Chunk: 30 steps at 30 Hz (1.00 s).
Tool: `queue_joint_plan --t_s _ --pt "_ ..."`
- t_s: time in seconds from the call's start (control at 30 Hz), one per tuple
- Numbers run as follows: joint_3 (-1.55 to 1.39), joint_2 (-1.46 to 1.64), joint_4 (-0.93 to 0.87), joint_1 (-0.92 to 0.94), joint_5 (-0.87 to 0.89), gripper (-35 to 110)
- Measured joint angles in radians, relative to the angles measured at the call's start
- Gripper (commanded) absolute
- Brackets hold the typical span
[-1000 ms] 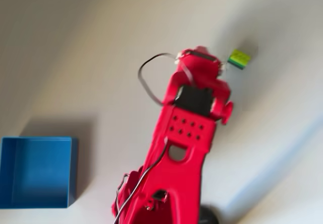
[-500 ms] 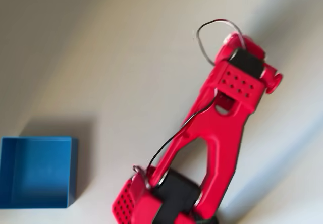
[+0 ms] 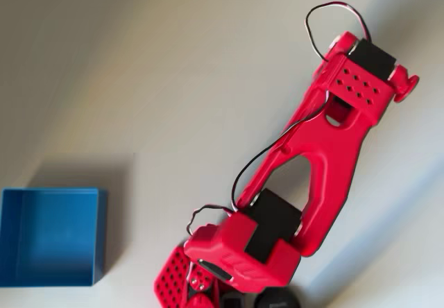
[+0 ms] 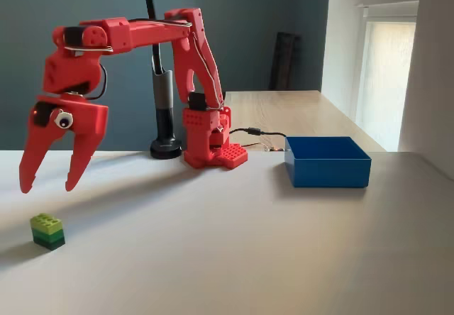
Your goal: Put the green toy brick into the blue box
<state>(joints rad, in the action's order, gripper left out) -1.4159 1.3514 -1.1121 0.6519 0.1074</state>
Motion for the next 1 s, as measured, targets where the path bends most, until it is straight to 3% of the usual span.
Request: queue_joint_plan --t_s 1.0 --pt "0.319 -0.39 -0.089 0.038 0.028 16"
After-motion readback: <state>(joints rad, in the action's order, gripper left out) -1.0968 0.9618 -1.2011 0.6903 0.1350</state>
